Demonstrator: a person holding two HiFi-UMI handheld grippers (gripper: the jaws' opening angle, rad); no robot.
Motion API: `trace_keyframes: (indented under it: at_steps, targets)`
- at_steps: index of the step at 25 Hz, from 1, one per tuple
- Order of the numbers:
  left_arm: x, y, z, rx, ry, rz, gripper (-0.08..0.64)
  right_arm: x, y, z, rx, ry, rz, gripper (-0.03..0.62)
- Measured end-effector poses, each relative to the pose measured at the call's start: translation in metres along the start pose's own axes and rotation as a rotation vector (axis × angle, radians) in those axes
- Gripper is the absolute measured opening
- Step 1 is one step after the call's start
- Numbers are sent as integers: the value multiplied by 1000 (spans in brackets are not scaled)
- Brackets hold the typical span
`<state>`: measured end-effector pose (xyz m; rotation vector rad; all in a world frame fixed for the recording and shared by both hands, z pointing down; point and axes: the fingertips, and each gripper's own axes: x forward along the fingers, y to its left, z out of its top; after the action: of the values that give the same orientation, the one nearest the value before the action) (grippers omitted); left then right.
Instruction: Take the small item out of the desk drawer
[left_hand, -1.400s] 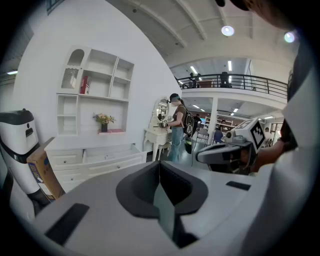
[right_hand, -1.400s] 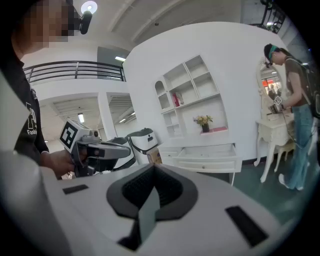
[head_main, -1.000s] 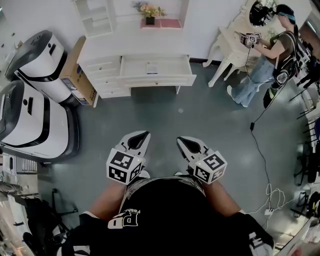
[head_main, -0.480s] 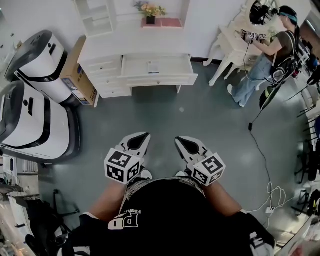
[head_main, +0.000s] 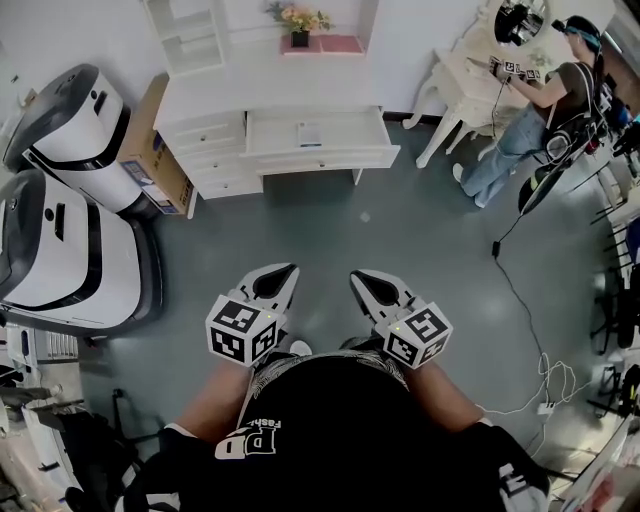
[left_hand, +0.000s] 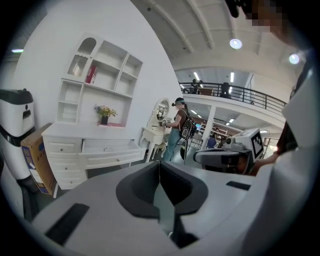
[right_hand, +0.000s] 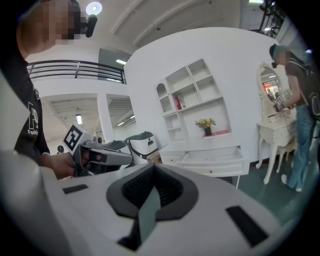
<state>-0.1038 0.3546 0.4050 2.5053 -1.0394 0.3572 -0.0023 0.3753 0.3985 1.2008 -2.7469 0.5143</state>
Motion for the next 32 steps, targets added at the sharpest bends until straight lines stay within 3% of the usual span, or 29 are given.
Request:
trace_keyframes:
  at_steps: [10,18,32]
  targets:
    - [-14,27,-16,17,24,-17,15,23,12,-18,65,40,-46,8]
    - [-6,35,-11,18,16,-17,15,41,5,-12,65,45,-31,8]
    - [56,80,40,36,-1,38,15,93,-71,26,67,19,-2,8]
